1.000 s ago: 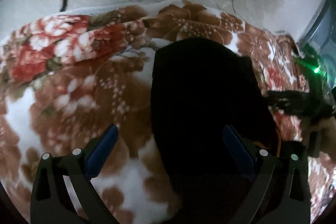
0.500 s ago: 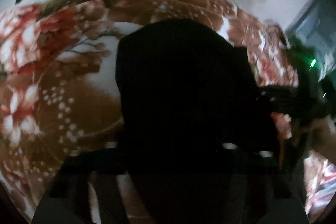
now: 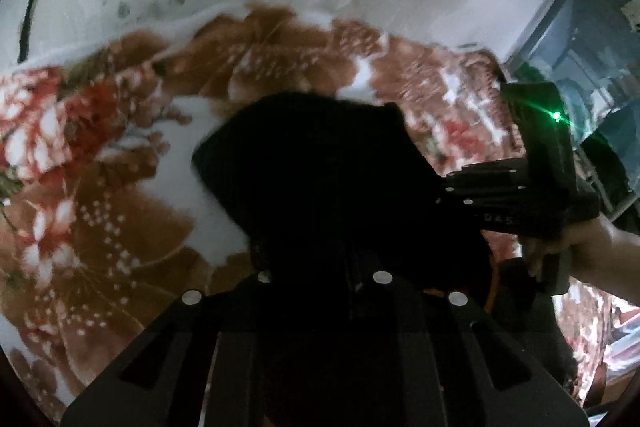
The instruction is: Fold large clothes
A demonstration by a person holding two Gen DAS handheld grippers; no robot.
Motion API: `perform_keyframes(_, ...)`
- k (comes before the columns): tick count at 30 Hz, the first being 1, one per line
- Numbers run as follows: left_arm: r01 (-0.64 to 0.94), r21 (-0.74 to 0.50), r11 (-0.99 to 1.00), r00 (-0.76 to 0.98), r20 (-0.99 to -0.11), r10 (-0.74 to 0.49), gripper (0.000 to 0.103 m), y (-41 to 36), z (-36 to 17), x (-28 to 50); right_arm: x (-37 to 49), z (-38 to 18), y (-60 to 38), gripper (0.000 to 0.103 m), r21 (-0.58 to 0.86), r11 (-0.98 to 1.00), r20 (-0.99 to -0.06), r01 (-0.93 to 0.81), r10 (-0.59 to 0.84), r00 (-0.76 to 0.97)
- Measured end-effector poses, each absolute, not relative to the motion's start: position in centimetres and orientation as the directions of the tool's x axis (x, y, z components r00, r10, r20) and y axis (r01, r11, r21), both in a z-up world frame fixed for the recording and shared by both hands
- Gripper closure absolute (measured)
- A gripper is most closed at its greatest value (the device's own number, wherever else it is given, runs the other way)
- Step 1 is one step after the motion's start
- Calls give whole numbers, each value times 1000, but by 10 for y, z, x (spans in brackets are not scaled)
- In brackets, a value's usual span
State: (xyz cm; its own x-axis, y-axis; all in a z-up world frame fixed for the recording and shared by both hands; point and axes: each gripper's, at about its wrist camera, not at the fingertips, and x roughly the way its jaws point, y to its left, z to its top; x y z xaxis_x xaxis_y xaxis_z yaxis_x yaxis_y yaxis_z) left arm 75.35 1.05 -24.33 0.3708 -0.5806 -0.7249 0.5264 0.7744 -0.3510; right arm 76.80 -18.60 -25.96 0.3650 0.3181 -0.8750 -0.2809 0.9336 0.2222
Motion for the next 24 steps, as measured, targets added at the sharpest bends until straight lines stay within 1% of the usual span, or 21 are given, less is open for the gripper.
perform_keyframes(2,544,-347,764,377,-712,-592,91,10,-225,744,757,-239,-192,94,242,928,-855,-285,343,389)
perform_keyframes(7,602,-314,734,387,-690,-612,91,2,-175,707,721,-192,-197,94,232,921,-826,-314,357,436)
perform_keyframes(13,676,-269,686,384,-666,-639,91,-6,-127,628,647,-141,-202,94,248,907,-781,-340,395,484)
perform_keyframes(17,706,-259,659,352,-680,-644,91,-7,-120,575,590,-128,-202,94,253,901,-773,-353,407,487)
perform_keyframes(21,714,-265,648,318,-701,-638,91,-7,-132,523,539,-141,-207,94,279,900,-783,-335,415,463)
perform_keyframes(24,696,-288,657,297,-719,-629,91,-4,-152,488,502,-157,-205,94,264,903,-805,-338,399,439)
